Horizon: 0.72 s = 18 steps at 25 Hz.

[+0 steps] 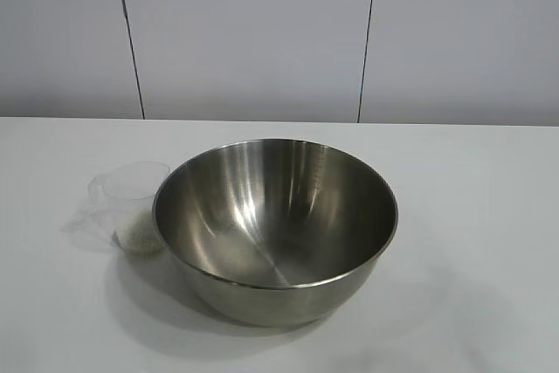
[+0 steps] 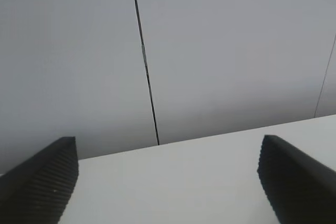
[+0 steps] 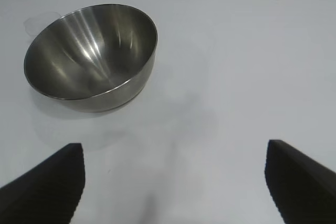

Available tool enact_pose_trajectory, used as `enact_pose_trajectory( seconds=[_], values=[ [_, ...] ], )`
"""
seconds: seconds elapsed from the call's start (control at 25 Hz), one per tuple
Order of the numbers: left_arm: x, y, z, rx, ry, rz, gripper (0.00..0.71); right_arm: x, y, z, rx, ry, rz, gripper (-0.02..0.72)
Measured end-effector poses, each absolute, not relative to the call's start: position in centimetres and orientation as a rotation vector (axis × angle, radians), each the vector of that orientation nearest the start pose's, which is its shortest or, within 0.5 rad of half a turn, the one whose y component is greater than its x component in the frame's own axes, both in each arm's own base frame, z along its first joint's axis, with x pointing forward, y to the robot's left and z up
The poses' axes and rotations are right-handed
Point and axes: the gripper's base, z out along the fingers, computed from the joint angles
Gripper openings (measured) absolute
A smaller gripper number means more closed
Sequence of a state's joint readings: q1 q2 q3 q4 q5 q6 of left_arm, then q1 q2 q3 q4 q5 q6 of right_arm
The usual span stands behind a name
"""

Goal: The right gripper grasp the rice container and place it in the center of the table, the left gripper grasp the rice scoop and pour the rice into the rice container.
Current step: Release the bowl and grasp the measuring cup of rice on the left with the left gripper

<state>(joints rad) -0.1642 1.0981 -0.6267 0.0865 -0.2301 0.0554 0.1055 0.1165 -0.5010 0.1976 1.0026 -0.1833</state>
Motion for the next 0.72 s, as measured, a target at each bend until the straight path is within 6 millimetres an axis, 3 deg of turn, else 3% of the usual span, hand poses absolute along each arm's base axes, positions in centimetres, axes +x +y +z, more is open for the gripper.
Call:
enact_pose_trajectory(
  seconds=[0.4,0.52,0.72],
  values=[
    [22.5,-3.9,27.8,0.302,1.825,-0.022,0.665,1.3,1.7,28.3,-0.289,2.070,0.192,0.638],
    [21.7,-3.9,26.3,0.270,1.739,-0.060,0.665,1.4,1.6,28.3,-0.291,2.072,0.176,0.638],
    [19.7,-3.9,24.9,0.222,1.434,-0.127,0.665,1.4,1.3,28.2,-0.294,2.075,0.138,0.638]
  ],
)
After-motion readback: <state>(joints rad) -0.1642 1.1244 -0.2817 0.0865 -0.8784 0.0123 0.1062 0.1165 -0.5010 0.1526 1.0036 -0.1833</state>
